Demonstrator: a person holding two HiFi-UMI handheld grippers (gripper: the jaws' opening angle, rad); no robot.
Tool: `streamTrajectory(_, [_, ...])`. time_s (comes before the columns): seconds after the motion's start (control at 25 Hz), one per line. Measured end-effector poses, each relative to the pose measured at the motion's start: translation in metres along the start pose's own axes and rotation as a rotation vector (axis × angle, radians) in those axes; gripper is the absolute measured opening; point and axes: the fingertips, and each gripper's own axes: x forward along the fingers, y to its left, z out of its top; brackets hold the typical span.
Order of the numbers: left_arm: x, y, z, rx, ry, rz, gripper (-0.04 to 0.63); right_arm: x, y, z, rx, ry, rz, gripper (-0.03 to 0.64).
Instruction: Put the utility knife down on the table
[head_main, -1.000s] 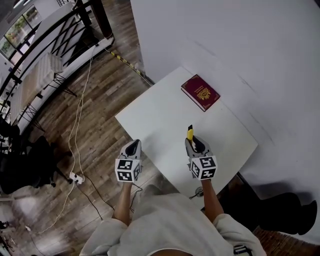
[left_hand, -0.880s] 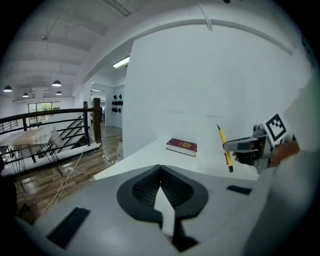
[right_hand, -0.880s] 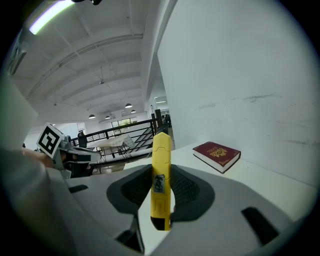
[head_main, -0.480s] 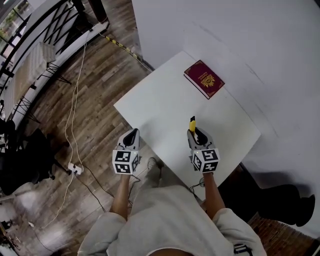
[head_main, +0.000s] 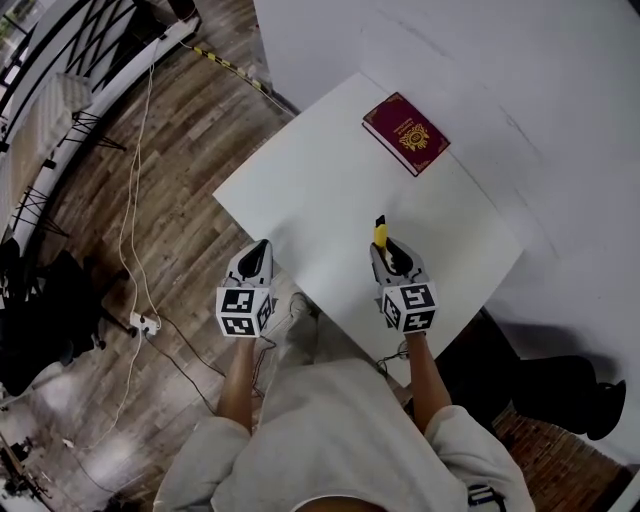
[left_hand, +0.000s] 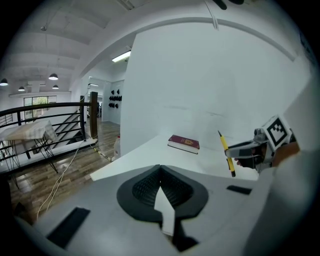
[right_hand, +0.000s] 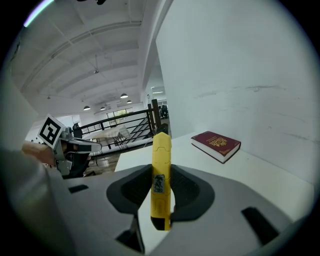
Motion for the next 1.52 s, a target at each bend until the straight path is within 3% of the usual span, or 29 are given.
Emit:
streamTrajectory(0.72, [0.041,0.010,-0.014,-0.019,0.059,-0.022,0.006,0.050,-0.021,-0.023,0.004,0.106,0.009,0.110])
streamTrajectory(1.52, [0.042,0.029,-0.022,-0.044,0.077,-0.014,0.006,0.125,-0.040,-0.029,-0.189,0.258,0.021,0.110])
